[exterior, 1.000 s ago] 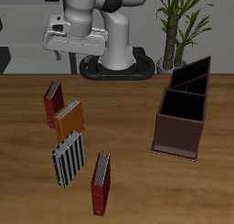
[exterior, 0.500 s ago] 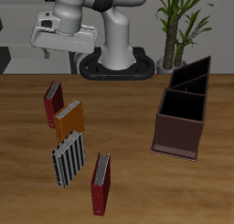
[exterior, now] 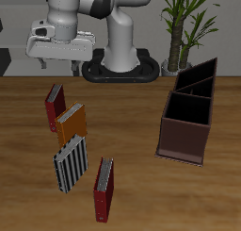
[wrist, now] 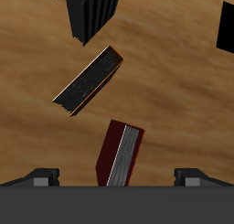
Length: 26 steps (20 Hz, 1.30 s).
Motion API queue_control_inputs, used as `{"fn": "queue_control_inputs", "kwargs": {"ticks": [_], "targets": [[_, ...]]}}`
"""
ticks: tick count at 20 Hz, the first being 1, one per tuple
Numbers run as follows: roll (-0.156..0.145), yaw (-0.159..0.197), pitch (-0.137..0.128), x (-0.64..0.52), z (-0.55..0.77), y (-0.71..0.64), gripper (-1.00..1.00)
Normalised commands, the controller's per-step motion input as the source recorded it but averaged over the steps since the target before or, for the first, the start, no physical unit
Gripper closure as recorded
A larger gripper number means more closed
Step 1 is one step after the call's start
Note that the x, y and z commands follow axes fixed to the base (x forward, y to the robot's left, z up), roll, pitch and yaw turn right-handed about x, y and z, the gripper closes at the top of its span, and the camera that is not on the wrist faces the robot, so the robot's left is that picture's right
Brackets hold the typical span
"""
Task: Place the right red book into the left desk caddy's front compartment
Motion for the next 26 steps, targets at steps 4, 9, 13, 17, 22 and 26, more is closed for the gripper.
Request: {"fn": "queue_control_inputs", "kwargs": {"ticks": [4, 9, 13, 17, 22, 26], "targets": [[0.041, 0.004, 0.021, 0.1, 0.01, -0.07, -1.0], [0.043, 0.01, 0.001, 0.05, -0.08, -0.16, -1.0], [-0.021, 0.003, 0.012, 0.0, -0.18, -0.06, -1.0], [-0.005, -0.026, -0.006, 0.01, -0.14, -0.01, -1.0], [-0.013, -0.02, -0.023, -0.04, -0.11, -0.03, -1.0], [0.008, -0.015, -0.031, -0.13, -0.23, 0.0, -1.0]]}}
